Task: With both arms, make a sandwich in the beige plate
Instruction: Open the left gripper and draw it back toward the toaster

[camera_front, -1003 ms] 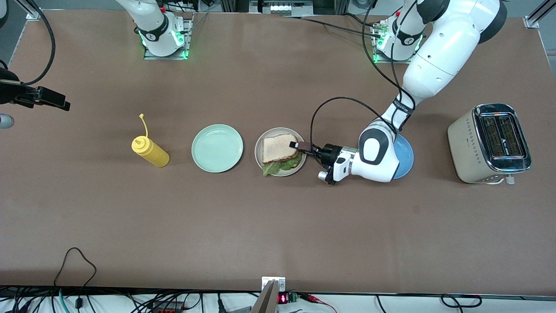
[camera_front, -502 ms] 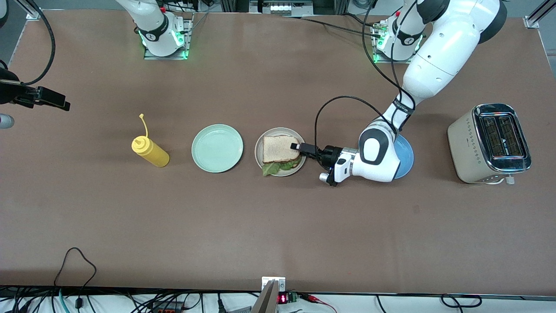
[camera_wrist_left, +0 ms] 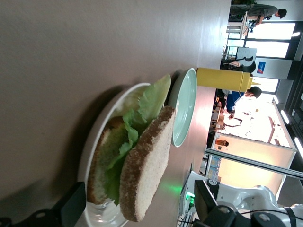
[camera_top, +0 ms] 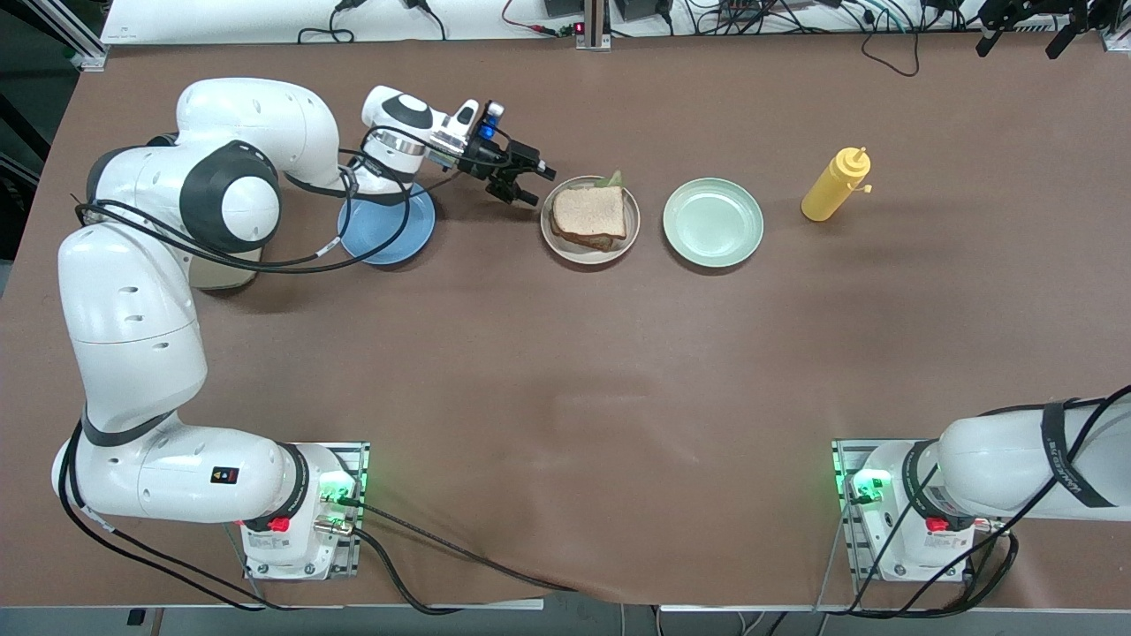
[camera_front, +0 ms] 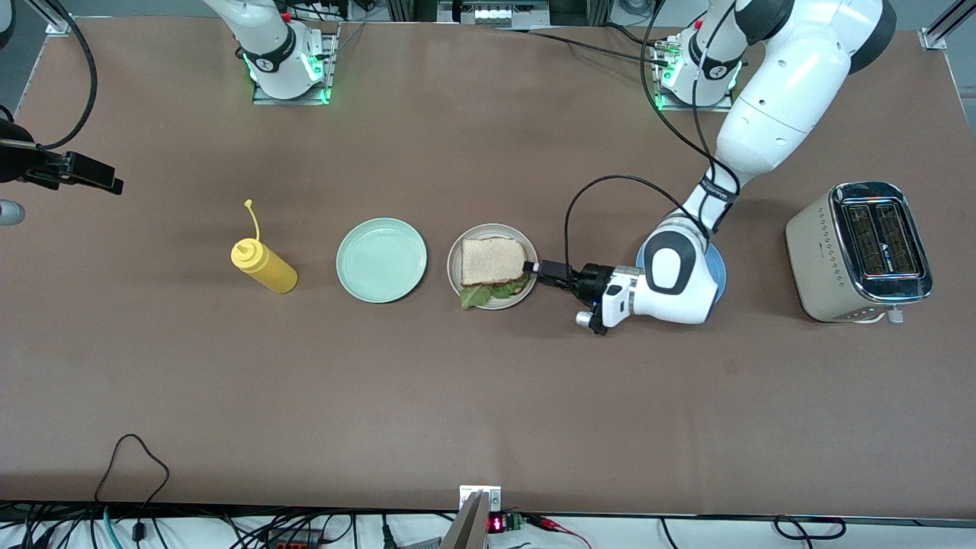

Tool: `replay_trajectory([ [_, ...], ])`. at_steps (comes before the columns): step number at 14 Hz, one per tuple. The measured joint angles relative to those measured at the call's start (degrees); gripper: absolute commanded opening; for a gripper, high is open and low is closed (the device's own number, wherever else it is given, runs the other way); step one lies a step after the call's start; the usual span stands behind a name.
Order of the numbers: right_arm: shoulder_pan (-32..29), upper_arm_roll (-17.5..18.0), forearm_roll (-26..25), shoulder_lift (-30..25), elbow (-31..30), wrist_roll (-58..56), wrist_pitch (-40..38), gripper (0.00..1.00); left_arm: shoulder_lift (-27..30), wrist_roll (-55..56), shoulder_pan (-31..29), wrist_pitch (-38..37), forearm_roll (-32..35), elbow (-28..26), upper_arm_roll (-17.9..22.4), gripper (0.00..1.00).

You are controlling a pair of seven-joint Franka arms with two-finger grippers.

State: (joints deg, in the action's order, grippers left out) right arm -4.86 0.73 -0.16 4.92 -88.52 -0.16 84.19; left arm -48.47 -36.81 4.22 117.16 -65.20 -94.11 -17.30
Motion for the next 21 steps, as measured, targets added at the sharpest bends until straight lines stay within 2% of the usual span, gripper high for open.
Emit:
replay_trajectory([
  [6,0.00,0.00,0.00,0.00,0.00,0.00,0.01,1.00,8.16,0.00,-0.08,-0.50,8.24,-1.95,4.38,1.00],
  [8,0.00,0.00,0.00,0.00,0.00,0.00,0.01,1.00,11.29,0.29,-0.05,-2.32,13.98,-2.87,6.23,1.00],
  [12,0.00,0.00,0.00,0.00,0.00,0.00,0.01,1.00,17.04,5.90,-0.17,-11.59,26.83,-3.41,11.29,1.00],
  [17,0.00,0.00,0.00,0.00,0.00,0.00,0.01,1.00,25.10,17.74,-0.18,-14.97,49.23,-3.29,12.11,1.00],
  [19,0.00,0.00,0.00,0.00,0.00,0.00,0.01,1.00,26.92,21.84,-0.19,-14.96,55.33,-2.76,12.36,1.00],
  [21,0.00,0.00,0.00,0.00,0.00,0.00,0.01,1.00,27.69,23.79,-0.22,-14.80,58.34,-1.54,13.53,1.00],
])
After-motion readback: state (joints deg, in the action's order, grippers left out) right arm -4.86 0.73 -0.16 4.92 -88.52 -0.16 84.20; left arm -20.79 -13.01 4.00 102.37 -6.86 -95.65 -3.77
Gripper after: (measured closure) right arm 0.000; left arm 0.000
